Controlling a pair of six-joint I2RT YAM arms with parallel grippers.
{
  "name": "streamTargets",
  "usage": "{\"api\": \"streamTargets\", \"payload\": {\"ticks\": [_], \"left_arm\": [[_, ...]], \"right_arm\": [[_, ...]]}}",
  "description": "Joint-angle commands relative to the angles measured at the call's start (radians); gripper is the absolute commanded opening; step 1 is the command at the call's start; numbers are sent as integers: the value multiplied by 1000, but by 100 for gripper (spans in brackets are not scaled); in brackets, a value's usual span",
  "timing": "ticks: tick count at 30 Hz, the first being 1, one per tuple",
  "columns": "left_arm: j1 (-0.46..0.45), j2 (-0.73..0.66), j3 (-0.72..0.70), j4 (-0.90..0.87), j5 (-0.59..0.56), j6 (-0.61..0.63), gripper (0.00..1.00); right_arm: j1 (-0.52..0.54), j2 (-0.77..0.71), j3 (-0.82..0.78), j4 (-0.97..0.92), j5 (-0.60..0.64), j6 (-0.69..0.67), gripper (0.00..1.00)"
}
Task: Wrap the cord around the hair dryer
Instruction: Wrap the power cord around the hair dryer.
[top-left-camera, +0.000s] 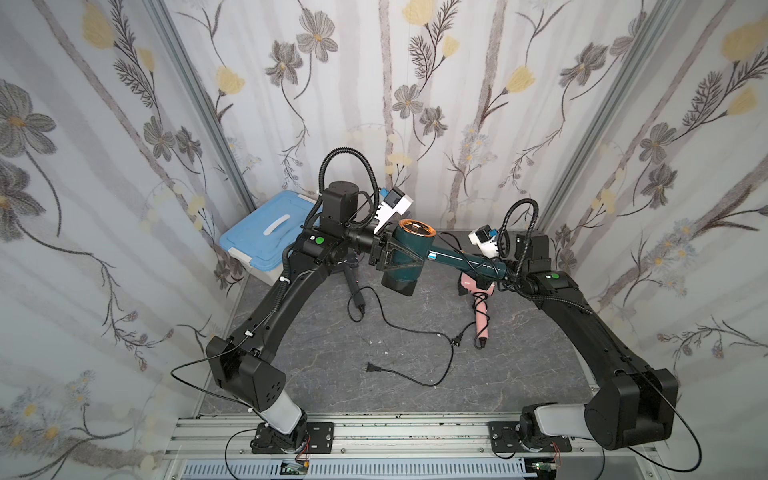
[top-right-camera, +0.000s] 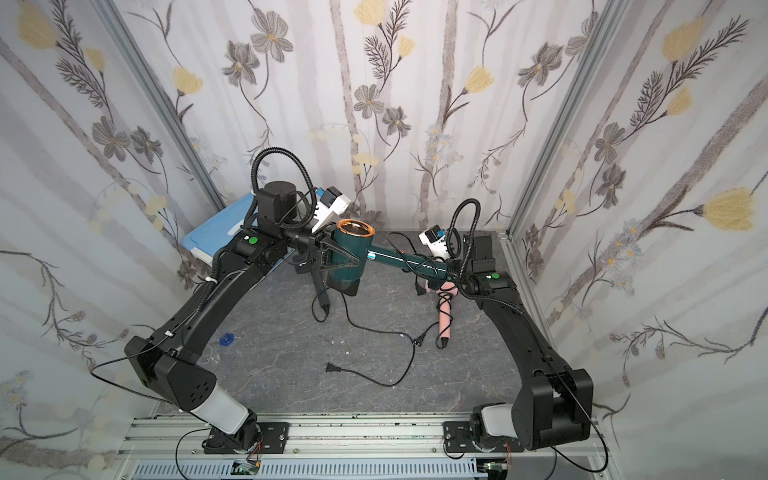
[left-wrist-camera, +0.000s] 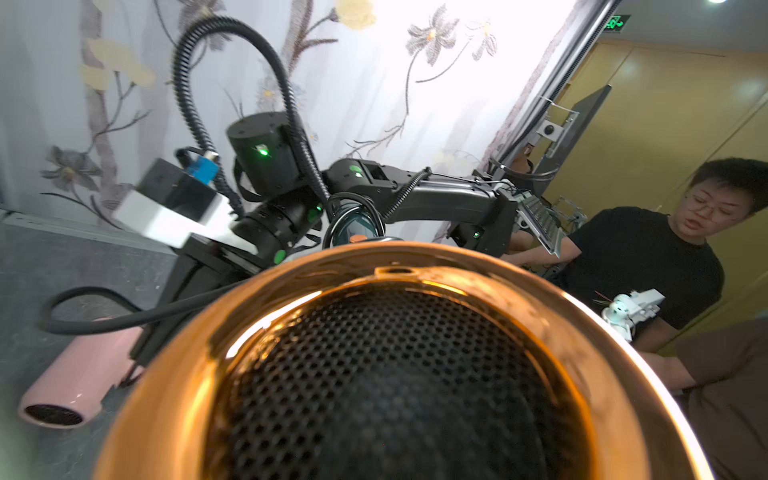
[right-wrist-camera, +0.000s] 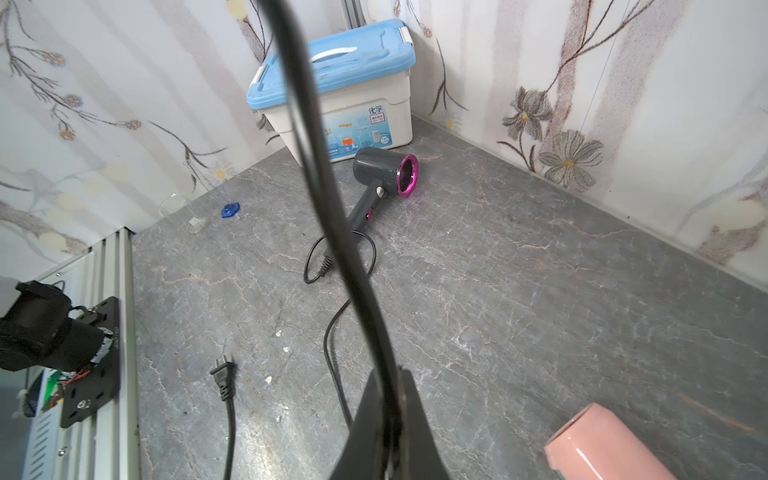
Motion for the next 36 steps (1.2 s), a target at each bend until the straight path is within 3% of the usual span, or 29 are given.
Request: {"api": "streamTargets", "payload": {"ticks": [1,9,19,27,36], "left_arm": [[21,2,-33,398,-100,-244,0],[34,43,-44,569,-189,-382,0],[99,73,-104,775,-314,-540,0],[122,76,-101,614,-378,-406,0],[121,100,-79,340,-405,-185,0]], "right_arm": [[2,-27,-54,183,-61,121,0],[18,-92,-198,323,-56,235,0],[98,-206,-359,356,56,290,0],[212,-276,-378,228,168,263,0],[327,-396,-290,-57,340,218,0]]}}
